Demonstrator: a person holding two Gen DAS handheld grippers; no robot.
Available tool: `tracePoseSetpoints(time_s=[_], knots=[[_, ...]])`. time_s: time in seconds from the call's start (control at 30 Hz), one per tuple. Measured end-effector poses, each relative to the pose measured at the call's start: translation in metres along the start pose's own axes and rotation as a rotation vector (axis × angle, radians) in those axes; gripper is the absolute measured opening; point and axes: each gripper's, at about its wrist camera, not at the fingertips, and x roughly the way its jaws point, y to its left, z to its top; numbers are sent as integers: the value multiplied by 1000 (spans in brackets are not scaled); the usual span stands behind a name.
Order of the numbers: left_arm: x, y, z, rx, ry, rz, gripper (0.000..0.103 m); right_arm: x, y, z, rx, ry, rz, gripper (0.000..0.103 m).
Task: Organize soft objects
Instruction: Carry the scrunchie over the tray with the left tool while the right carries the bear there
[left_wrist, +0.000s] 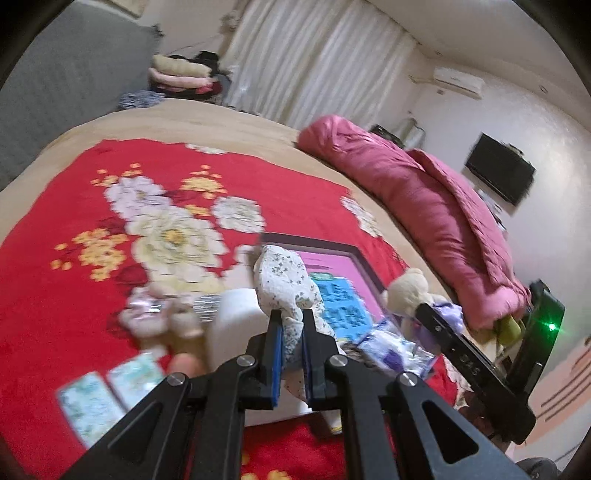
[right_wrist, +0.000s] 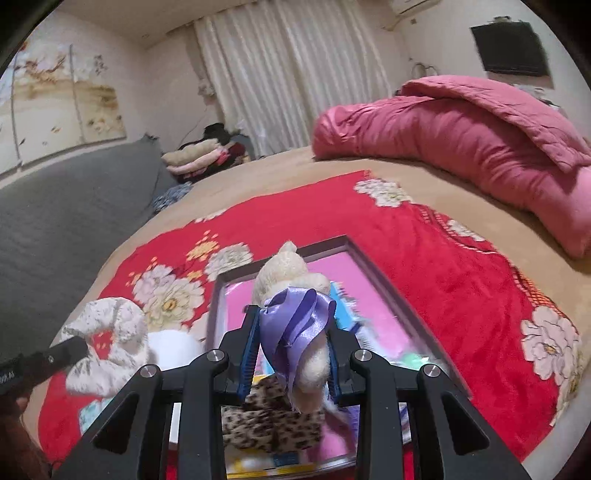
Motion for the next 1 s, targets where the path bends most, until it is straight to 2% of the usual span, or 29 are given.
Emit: tracePoseSetpoints(time_s=[0.27,0.5,0.57,0.63,0.73,0.9,1.0], knots=[[43,-61,-3,85,62,-60,9,-3,-23,1,37,-7,-32,32],[90,-81,-11,81,172,-81,9,1,-24,-2,33,9,-19,32],[104,-81,-16,85,212,-58,9,4,-25,-4,37,22,-12,32],[117,-80,-23,96,265,-4,9,7,-25,-5,37,32,-7,32],[126,-76,-28,100,303,19,9,13,-21,-9,24,65,-1,32],[128,-72,-30,99,301,38,9,21,-17,-14,4,99,-9,32],[128,-72,-23,95,269,50,9,25,-16,-16,-3,128,-13,32]])
